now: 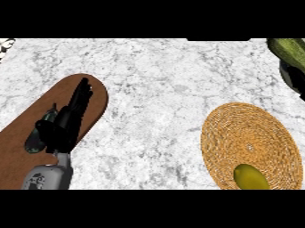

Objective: Pick the squash from the placemat and place it in the bowl

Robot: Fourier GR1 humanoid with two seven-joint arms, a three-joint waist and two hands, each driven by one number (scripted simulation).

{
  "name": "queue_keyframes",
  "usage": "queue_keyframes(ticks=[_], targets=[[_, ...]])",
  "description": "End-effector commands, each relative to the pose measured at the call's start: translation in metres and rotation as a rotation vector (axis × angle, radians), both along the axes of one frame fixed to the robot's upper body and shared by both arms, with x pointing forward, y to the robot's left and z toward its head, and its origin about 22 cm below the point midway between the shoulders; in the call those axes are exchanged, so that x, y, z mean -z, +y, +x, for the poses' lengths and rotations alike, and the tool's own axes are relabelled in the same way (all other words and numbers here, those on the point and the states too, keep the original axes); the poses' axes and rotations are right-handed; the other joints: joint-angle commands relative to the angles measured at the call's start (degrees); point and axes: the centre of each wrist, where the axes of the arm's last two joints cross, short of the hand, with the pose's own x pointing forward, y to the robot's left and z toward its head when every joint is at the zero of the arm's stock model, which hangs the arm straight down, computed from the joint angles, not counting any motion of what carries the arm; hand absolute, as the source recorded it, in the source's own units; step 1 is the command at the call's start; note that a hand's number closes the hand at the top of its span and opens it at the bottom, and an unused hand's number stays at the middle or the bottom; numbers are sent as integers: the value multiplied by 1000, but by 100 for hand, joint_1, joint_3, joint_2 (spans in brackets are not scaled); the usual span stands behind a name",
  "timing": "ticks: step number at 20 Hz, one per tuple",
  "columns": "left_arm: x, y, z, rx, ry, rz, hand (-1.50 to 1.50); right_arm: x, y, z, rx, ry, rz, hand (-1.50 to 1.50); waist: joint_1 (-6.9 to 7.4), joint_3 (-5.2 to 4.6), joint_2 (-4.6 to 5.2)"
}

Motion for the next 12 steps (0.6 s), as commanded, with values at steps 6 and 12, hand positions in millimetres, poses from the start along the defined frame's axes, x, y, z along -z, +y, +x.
queue_keyframes(ticks=[6,12], targets=[[2,-8,3,4,-9,3,0,-52,-14,36,169,3,-6,150,25,2,15],[1,-4,1,8,-14,11,0,-44,-58,71,293,62,-154,150,82,4,39]])
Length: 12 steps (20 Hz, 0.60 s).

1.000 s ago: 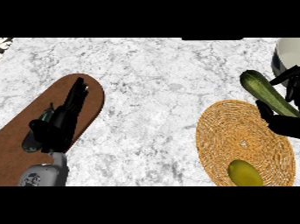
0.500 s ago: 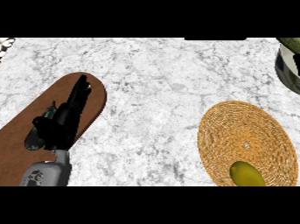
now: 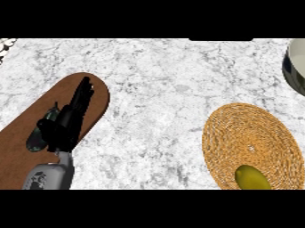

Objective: Pick the squash from the placemat and place it in the bowl

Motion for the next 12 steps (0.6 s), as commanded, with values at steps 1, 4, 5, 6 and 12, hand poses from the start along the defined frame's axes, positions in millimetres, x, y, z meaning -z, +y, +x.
queue_keyframes(ticks=[1,4,5,6,12], targets=[[-9,7,7,-4,-6,4,0,-10,-28,11,97,33,-86,150,-5,2,2],[-8,11,9,3,9,5,0,24,-48,20,153,99,-230,150,15,4,27],[2,-10,-6,6,-10,3,0,20,-54,25,164,81,-260,150,60,5,23],[1,-2,-5,6,-4,7,0,25,-67,33,163,92,-230,150,60,5,21],[-3,-15,8,34,-4,5,0,62,-108,56,246,104,-238,150,141,11,70]])
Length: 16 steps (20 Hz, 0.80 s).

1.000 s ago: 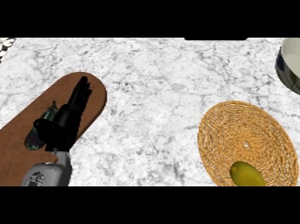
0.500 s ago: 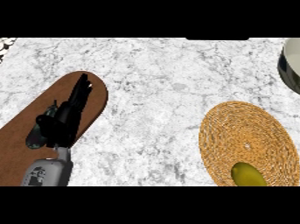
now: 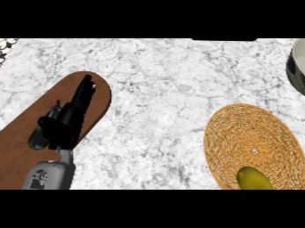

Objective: Pick the squash from the placemat and place it in the bowl

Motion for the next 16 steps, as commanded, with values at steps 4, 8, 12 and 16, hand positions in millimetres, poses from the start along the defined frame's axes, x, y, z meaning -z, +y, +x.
queue_keyframes(ticks=[4,8,12,16], targets=[[-4,2,8,0,-9,-5,0,44,-32,21,90,30,-49,150,79,3,30],[-6,4,5,34,6,-8,0,64,-58,13,123,50,-26,150,83,7,26],[5,-12,-1,27,-3,-18,0,86,-93,-11,68,175,44,150,137,20,82],[-2,-9,-1,40,-20,-13,0,94,-102,-17,45,237,193,-150,167,22,80]])
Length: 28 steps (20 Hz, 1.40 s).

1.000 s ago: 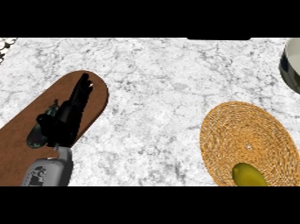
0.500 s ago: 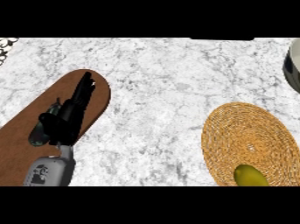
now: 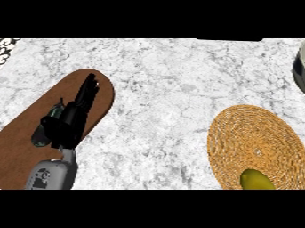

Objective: Pick the squash from the placemat and place it in the bowl

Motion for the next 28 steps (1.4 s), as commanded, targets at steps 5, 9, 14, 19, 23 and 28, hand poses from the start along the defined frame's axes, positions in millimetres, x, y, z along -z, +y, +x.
queue_keyframes(ticks=[5,9,14,19,23,28], targets=[[-6,15,-3,-11,4,16,0,12,-13,-9,-162,-28,200,-150,10,2,-20],[7,2,5,-14,0,10,0,22,-16,-14,-190,-208,254,-150,-84,3,2],[-13,10,4,-31,14,7,0,1,-28,-18,-152,-347,328,-150,-77,-2,-41],[-7,-15,-6,0,14,-3,0,-38,-45,-26,-84,-354,474,-150,-37,-3,-41],[-8,9,-1,-16,-2,2,0,-21,-75,-63,-118,-357,574,-150,-103,4,-34],[1,-9,1,-53,18,-3,0,8,-88,-86,-156,-355,621,-150,-167,-1,-53]])
